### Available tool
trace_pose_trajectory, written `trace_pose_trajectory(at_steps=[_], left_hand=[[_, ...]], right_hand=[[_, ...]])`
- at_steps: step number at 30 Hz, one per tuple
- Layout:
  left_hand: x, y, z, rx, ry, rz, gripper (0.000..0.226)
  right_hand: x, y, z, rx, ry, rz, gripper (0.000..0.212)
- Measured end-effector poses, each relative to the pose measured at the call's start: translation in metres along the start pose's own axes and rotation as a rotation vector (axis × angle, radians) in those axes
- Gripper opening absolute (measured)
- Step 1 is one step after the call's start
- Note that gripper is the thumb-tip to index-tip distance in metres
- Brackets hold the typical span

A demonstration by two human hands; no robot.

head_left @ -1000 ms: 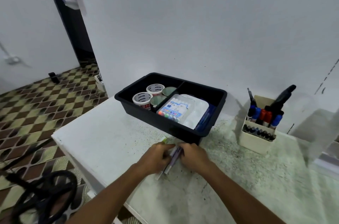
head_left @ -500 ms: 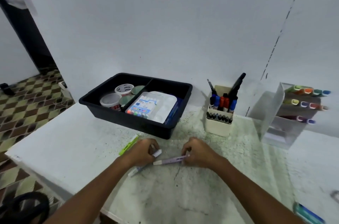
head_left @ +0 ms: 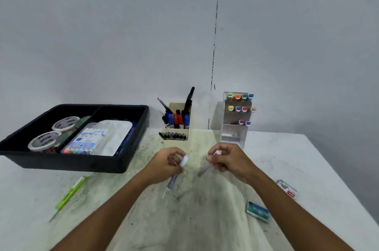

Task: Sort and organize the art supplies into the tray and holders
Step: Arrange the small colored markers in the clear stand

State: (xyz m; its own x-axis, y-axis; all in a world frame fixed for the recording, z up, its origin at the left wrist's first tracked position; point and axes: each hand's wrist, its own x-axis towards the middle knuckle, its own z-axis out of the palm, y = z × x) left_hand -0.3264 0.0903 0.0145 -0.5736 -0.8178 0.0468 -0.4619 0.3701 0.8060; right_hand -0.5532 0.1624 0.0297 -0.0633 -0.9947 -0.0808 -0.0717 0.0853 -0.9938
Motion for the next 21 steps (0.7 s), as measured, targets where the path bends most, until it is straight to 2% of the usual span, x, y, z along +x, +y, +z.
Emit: trace_pose_trajectory(at_steps=[3,7,10,13,15,18,21], left_hand=[[0.022,0.032,0.015,-0.079,0.032,0.050,0.026],[0.043,0.078,0.025,-0.121,0.184,0.222,0.022],[0.055,0.105,0.028,-0.103,0.305,0.363,0.017],[0.065,0.120,0.030,-0.062,0.388,0.450,0.029],[0.070,0.125,0.032,-0.038,0.424,0.492,0.031],[0.079,0.124,0.037,0.024,0.478,0.531,0.019],[0.089,0.117,0.043,0.091,0.493,0.538,0.016]], right_hand=[[-0.010,-0.011,-0.027,0.046,0.229,-0.117,0.015],[-0.020,-0.026,-0.055,-0.099,0.427,-0.266,0.015],[-0.024,-0.036,-0.067,-0.184,0.496,-0.389,0.032],[-0.025,-0.043,-0.071,-0.186,0.573,-0.538,0.041],[-0.025,-0.045,-0.072,-0.240,0.624,-0.616,0.037],[-0.018,-0.042,-0.074,-0.420,0.633,-0.738,0.027],[-0.007,-0.033,-0.078,-0.604,0.640,-0.798,0.030]])
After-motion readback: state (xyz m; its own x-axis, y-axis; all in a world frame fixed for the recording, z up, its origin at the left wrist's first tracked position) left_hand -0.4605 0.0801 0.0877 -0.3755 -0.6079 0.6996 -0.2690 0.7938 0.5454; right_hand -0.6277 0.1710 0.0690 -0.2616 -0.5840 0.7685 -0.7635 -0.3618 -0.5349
